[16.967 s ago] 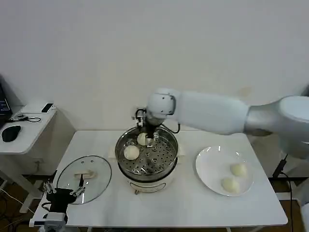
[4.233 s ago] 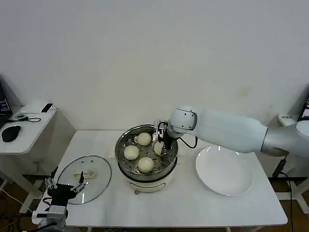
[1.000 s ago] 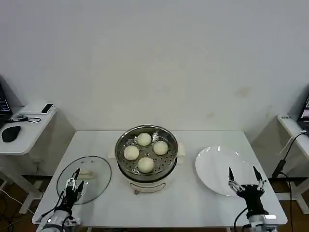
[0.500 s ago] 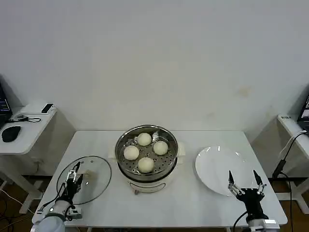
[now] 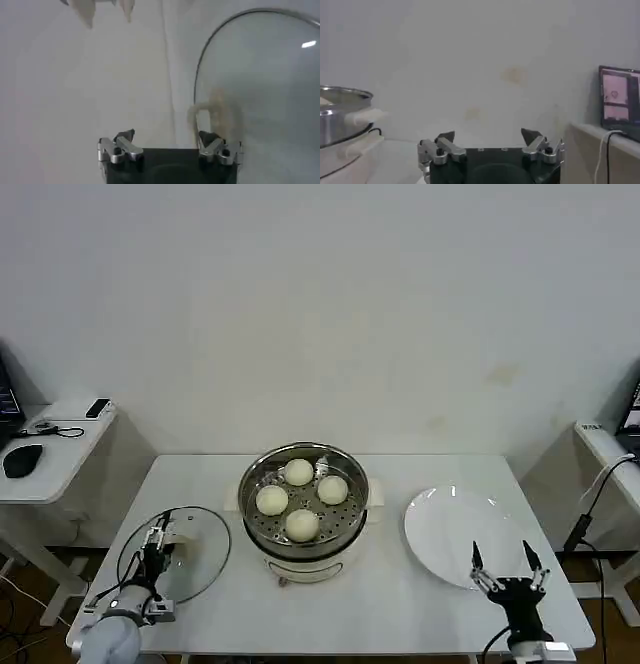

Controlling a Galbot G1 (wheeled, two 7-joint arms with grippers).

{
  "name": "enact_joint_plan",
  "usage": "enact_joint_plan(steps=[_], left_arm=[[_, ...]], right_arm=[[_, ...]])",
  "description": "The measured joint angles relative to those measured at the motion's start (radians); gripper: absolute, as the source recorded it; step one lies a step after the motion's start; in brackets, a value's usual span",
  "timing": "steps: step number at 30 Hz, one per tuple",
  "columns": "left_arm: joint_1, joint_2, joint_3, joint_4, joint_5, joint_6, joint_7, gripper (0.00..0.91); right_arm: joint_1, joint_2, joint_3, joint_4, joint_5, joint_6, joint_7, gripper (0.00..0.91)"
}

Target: Take steamed baozi put them in steamer then cover it.

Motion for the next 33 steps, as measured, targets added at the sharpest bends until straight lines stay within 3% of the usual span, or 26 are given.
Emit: enact_joint_plan(steps=[18, 33], left_arm=[[-0.002, -0.016, -0.024, 0.021, 0.012, -0.030, -0.016, 0.000], [0.088, -0.011, -0.138, -0.144, -0.005, 0.018, -0.011, 0.000]], right_arm=[[-0.001, -0.009, -0.004, -0.002, -0.003, 0.000, -0.002, 0.907], [-0.016, -0.023, -0.011, 0.017, -0.016, -0.008, -0.010, 0.907]])
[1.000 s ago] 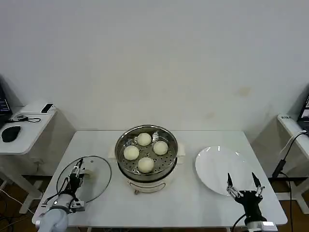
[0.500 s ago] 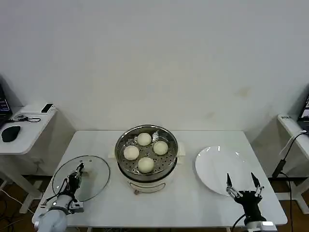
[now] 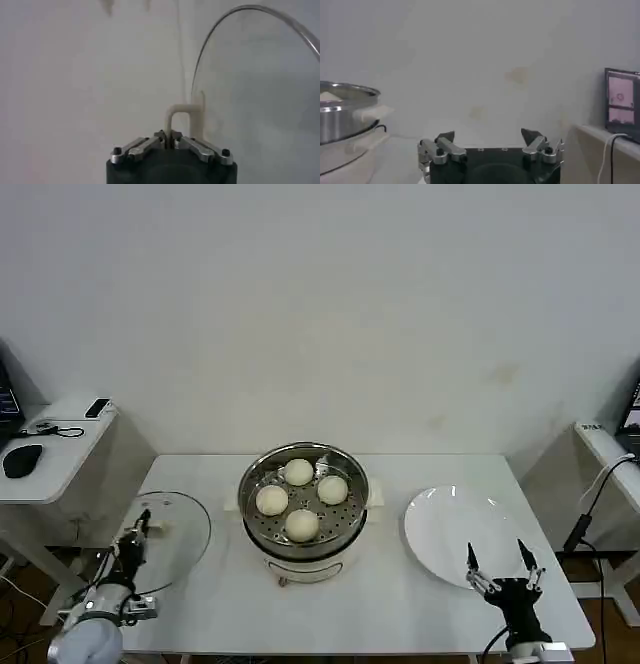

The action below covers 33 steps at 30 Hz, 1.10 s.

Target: Take steamed baozi put them in steamer then cover it.

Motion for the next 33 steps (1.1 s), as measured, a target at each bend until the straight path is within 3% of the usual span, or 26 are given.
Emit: enact_joint_plan(steps=[9, 17, 25, 33], left_arm=[[0.040, 0.040, -0.089, -0.167, -0.055, 0.077, 0.070, 0.000], [0.029, 0.080, -0.090, -0.282, -0.104, 0.153, 0.134, 0.000], [-0.038, 0.101, 0.032, -0.354, -0.122, 0.250, 0.193, 0.000], [-0.179, 0.083, 0.241, -0.362, -0.097, 0.333, 0.246, 0.000]], right_arm=[[-0.002, -0.009, 0.003, -0.010, -0.009, 0.004, -0.001, 0.907], [-0.002, -0.009, 0.005, -0.017, -0.021, 0.012, -0.001, 0.907], [-0.010, 0.006, -0.007, -0.022, -0.051, 0.021, 0.005, 0.907], [-0.024, 0.029, -0.030, -0.010, -0.111, 0.007, 0.020, 0.907]])
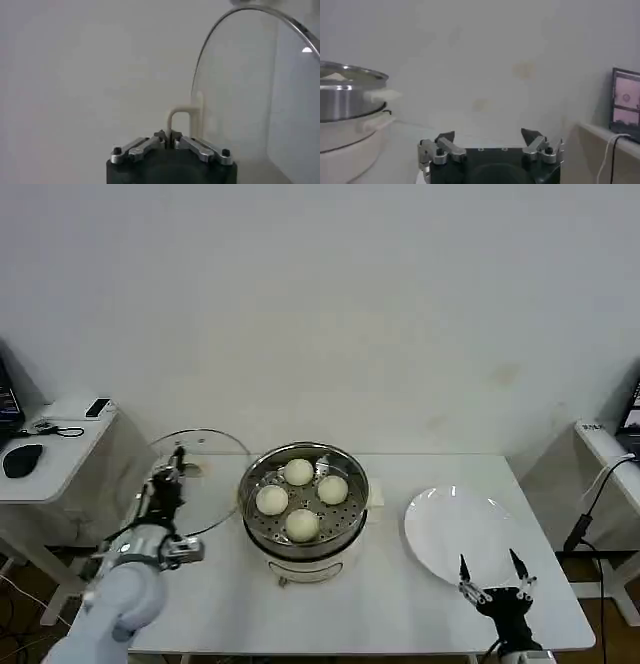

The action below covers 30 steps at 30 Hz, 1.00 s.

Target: Take steamed baozi put them in steamer then cover it.

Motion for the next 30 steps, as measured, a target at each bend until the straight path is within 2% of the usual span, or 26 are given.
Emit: enact_joint_plan(steps=[13, 30], left_arm=[[-0.217, -0.057, 0.260, 0.021, 0.031, 0.108, 0.103, 0.000], [-0.309, -0.153, 0.436, 0.068, 0.093, 0.146, 0.152, 0.000]], right_arm=[[0.013, 0.035, -0.048, -0.009, -0.080, -0.010, 0.006, 0.907], [0.021, 0.047, -0.080, -0.030, -0.123, -0.020, 0.005, 0.907]])
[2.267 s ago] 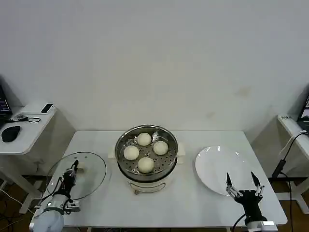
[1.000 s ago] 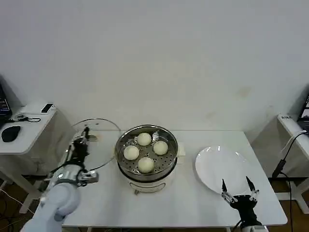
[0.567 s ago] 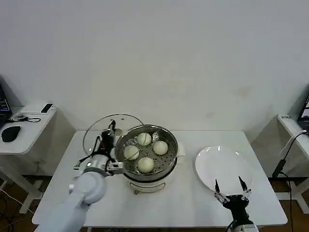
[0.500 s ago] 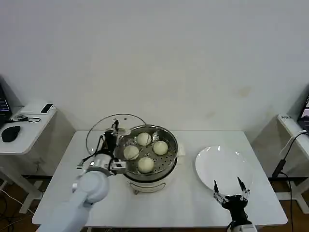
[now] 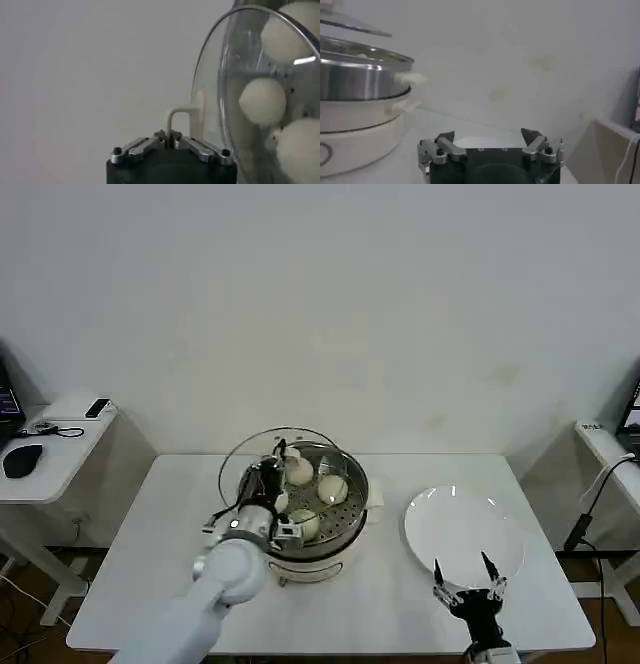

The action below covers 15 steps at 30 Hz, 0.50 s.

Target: Take steamed baozi put them in steamer then cover it.

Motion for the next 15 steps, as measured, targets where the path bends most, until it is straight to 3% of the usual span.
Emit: enact_joint_plan(steps=[15], left_arm=[[0.005, -0.027, 0.052, 0.009, 0.023, 0.003, 0.006, 0.000]], right_arm=[[0.003, 0.002, -0.021, -0.015, -0.014, -0.003, -0.002, 0.907]])
